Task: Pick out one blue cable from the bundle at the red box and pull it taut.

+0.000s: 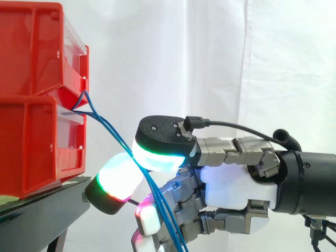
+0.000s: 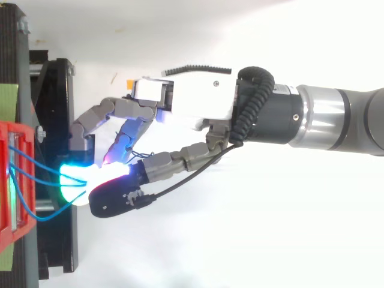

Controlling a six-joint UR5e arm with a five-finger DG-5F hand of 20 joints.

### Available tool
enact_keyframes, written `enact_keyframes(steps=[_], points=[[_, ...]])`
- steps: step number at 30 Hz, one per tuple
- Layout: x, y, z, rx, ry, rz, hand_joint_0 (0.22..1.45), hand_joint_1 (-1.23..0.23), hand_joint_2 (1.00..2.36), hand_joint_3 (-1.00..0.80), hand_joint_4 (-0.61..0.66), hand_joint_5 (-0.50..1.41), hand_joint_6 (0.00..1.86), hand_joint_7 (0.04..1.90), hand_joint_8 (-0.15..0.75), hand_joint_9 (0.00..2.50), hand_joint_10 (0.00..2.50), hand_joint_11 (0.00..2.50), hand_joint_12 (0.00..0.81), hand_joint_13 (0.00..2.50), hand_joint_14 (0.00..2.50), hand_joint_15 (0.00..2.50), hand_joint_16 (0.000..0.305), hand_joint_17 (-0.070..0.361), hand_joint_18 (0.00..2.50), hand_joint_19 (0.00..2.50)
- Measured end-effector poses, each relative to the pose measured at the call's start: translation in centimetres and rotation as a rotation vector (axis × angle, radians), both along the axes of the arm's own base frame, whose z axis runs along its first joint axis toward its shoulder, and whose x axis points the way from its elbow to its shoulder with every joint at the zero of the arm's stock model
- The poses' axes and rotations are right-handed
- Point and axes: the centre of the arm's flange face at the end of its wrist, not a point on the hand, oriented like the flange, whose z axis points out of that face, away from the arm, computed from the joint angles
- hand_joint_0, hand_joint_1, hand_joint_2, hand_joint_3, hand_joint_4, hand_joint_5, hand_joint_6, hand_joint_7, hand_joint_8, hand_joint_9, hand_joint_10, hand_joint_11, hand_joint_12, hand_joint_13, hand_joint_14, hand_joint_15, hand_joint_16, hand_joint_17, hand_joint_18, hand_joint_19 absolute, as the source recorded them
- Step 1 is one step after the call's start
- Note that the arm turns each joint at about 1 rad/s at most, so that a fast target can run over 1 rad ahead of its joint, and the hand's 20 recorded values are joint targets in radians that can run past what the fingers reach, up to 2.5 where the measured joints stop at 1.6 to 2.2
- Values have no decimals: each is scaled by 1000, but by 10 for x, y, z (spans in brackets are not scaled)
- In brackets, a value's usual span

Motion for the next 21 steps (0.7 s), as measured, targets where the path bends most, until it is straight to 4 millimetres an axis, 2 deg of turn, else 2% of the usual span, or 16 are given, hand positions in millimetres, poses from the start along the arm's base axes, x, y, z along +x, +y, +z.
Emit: enact_keyframes(steps=[7,15,21], points=[[0,-6,8,0,27,22,651,-835,1014,-31,-48,-94,921,1150,331,1117,15,532,379,1025,18,496,51,115,929,472],[-3,-13,13,-3,74,56,699,-846,1018,-217,-51,-98,934,1113,303,1114,19,562,349,1006,20,507,44,100,912,510],[-11,-21,25,4,108,71,720,-855,1012,-346,-42,-95,932,1114,305,1139,17,568,351,1022,18,508,45,100,930,515]])
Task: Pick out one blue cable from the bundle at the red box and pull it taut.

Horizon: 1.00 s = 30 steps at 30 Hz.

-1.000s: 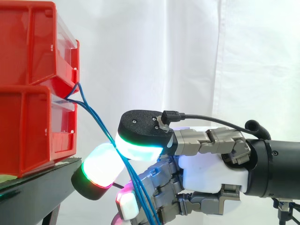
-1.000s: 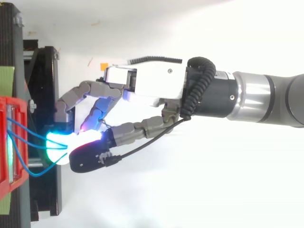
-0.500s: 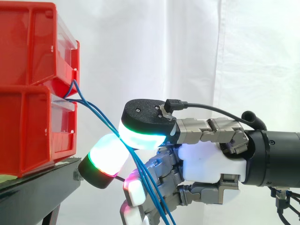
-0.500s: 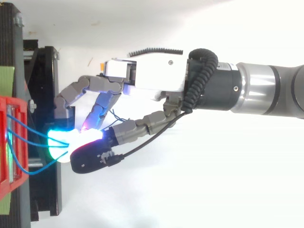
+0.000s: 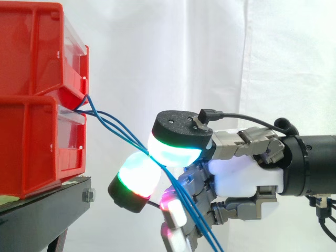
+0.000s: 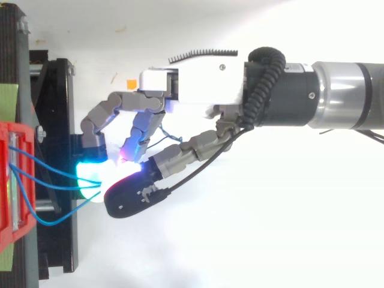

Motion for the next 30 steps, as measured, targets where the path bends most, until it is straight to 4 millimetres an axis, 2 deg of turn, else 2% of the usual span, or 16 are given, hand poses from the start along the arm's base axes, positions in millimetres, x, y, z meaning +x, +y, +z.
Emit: enact_keyframes(steps=[20,30], points=[[-11,-8,2,39,71,23,698,-865,1009,-394,-18,-87,924,1122,303,1216,18,596,347,1049,19,517,45,100,959,539],[-11,-7,2,42,76,24,642,-792,1007,-424,37,-85,921,1088,311,1242,21,607,354,1052,19,527,46,104,962,563]])
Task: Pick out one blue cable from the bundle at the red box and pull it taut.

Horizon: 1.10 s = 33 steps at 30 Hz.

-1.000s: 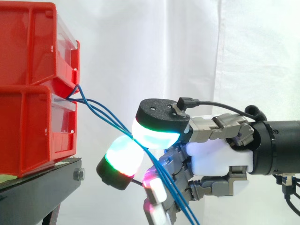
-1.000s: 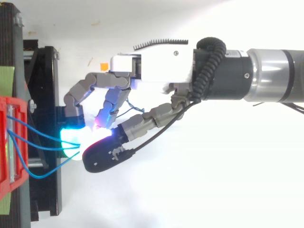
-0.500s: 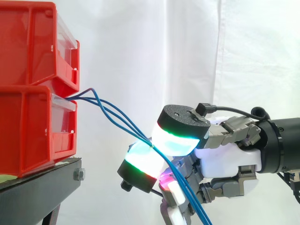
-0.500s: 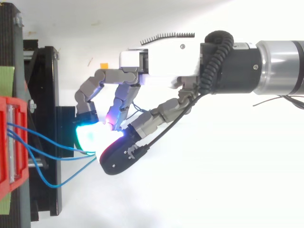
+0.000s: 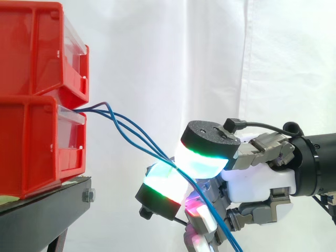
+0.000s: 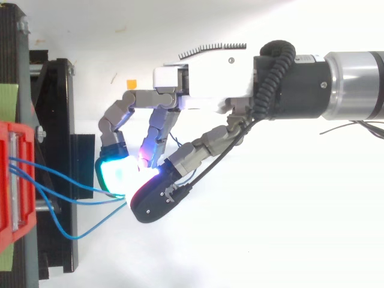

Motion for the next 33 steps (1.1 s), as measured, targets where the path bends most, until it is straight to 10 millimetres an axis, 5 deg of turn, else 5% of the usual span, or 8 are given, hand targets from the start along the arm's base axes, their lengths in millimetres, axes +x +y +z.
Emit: enact_keyframes(steps=[18,33], points=[[1,5,0,0,-1,5,588,-551,1000,-500,45,-73,891,1110,313,1287,22,588,360,1063,18,533,48,107,959,592],[2,7,-1,-1,-7,1,542,-591,1000,-500,97,-117,886,1004,331,1250,21,612,379,1108,18,533,52,118,1023,580]])
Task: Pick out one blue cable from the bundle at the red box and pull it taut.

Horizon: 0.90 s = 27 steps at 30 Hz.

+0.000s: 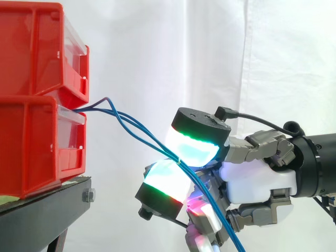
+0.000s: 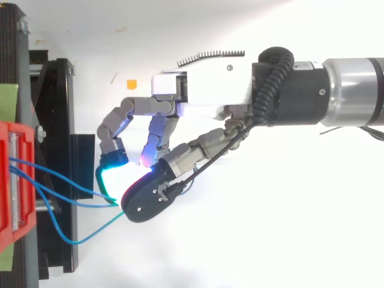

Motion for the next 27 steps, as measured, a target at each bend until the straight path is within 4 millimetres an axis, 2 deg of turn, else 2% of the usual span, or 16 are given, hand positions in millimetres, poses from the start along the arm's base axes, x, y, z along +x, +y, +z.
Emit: enact_keyframes(steps=[9,16,27], points=[[1,-1,0,0,-7,-5,544,-608,1000,-500,103,-173,912,814,326,1188,21,675,387,1191,21,565,54,122,1057,579],[0,0,-1,0,-6,-6,543,-606,1000,-500,130,-192,919,765,330,1176,20,698,392,1246,19,599,55,125,1068,578],[1,1,-1,1,-10,-2,495,-498,1000,-500,199,-216,925,675,366,1178,18,694,418,1300,21,603,61,137,1113,541]])
